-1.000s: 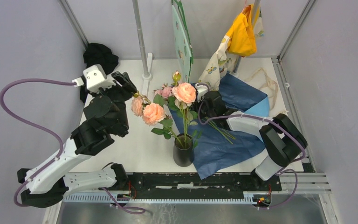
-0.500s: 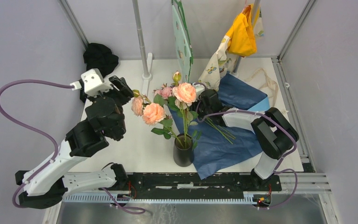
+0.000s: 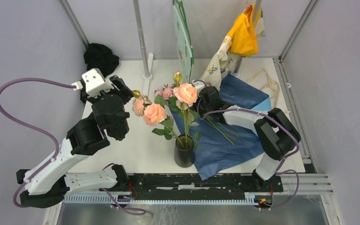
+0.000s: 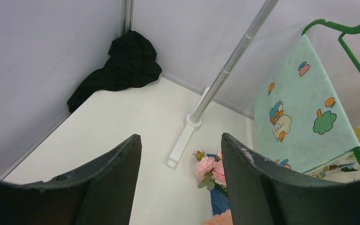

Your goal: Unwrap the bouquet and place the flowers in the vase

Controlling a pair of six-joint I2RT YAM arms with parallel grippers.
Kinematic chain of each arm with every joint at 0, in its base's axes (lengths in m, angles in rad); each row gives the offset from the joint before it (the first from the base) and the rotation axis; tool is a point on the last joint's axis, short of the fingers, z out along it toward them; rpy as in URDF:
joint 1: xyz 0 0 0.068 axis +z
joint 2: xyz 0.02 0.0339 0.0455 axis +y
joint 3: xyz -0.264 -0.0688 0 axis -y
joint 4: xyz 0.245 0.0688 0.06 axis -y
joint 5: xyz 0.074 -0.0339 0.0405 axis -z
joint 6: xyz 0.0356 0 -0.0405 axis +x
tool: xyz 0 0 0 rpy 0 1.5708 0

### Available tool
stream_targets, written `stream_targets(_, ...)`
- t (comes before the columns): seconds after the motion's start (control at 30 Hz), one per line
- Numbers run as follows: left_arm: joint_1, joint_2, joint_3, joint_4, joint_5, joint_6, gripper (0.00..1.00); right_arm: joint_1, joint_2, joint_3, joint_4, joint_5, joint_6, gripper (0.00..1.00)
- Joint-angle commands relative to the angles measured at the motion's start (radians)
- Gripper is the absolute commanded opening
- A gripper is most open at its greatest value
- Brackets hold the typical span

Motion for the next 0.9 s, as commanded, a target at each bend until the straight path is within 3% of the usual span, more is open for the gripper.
stream_targets(0.0, -0.007, -0.003, 0.022, -0.004, -0.046, -0.063, 0.70, -0.010, 0.024, 0.093, -0.039, 0.050, -0.041, 0.50)
stream_targets(0.4, -0.007, -0.031, 0.004, -0.004, -0.045, -0.063, 0.73, -0.014, 0.169, 0.167, -0.058, 0.010, -0.026, 0.42)
stream_targets(0.57, -0.006, -0.033, 0.002, -0.004, -0.041, -0.066, 0.73, -0.014, 0.144, 0.147, -0.049, 0.018, -0.023, 0.19)
stream_targets(0.87, -0.007, -0.026, 0.004, -0.004, -0.030, -0.068, 0.73, -0.014, -0.070, 0.024, -0.067, 0.041, -0.015, 0.00)
